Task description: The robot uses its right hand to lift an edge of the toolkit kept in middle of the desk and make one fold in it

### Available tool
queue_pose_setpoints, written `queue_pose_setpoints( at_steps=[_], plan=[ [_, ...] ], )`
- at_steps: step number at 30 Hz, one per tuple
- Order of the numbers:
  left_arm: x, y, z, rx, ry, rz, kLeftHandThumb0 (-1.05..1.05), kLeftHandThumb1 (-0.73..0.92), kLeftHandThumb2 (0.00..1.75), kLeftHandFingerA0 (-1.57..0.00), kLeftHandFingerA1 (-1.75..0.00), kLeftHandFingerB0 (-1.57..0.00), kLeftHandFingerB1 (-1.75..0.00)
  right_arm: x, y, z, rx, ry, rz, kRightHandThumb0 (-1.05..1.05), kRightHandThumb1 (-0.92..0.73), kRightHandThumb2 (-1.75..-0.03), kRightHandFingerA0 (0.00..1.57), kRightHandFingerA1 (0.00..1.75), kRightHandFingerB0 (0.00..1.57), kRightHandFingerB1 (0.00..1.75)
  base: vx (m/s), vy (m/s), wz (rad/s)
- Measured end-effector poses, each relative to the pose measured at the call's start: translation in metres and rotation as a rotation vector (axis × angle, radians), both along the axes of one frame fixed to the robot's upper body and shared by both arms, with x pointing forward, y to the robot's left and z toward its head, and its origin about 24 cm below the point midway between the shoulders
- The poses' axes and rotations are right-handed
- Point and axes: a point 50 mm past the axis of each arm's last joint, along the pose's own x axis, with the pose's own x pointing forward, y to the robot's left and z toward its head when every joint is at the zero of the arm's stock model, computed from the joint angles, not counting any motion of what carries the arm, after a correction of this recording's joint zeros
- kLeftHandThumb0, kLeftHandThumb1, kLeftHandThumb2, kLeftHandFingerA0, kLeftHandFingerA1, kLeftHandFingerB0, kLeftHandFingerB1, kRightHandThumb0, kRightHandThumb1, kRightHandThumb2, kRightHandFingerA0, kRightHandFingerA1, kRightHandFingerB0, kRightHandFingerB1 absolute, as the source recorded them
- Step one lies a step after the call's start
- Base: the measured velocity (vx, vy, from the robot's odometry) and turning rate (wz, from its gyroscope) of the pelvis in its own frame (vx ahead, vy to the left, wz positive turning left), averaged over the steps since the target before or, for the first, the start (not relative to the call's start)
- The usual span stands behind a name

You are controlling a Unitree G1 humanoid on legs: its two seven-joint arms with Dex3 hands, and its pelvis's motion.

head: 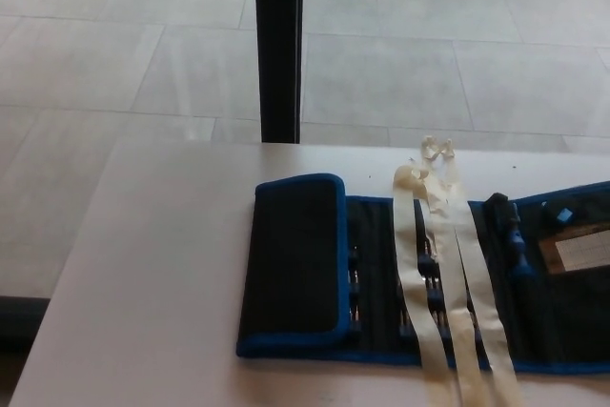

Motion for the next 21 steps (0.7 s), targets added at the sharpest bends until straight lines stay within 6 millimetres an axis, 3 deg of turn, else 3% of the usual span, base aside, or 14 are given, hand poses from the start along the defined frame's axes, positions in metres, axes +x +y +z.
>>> queue_pose_setpoints(
  at_steps=[5, 6, 7, 21],
  plan=[
    [0.002, 0.000, 0.000, 0.000, -0.005, 0.001, -0.66, 0.76, 0.62, -0.67, -0.66, -0.50, -0.52, 0.002, 0.012, -0.009, -0.002, 0.037, 0.067, -0.65, -0.86, -0.65, 0.44, 0.55, 0.35, 0.43, 0.00, 0.000, 0.00],
    [0.002, 0.000, 0.000, 0.000, -0.005, 0.001, -0.67, 0.76, 0.62, -0.68, -0.65, -0.51, -0.52, 0.002, 0.014, -0.010, -0.004, 0.044, 0.083, -0.57, -0.65, -1.07, 0.45, 0.66, 0.22, 0.51, 0.00, 0.000, 0.00],
    [0.002, 0.000, 0.000, 0.000, -0.004, -0.001, -0.67, 0.76, 0.63, -0.70, -0.65, -0.53, -0.52, 0.003, 0.016, -0.011, -0.005, 0.049, 0.097, -0.65, -0.85, -0.65, 0.47, 0.57, 0.39, 0.45, 0.00, 0.000, 0.00],
    [0.004, 0.000, 0.001, 0.010, 0.005, -0.008, -0.65, 0.77, 0.63, -0.67, -0.64, -0.52, -0.52, 0.006, 0.028, -0.011, -0.025, 0.085, 0.225, -0.63, -0.87, -0.66, 0.48, 0.59, 0.37, 0.43, 0.00, 0.000, 0.00]
  ],
)
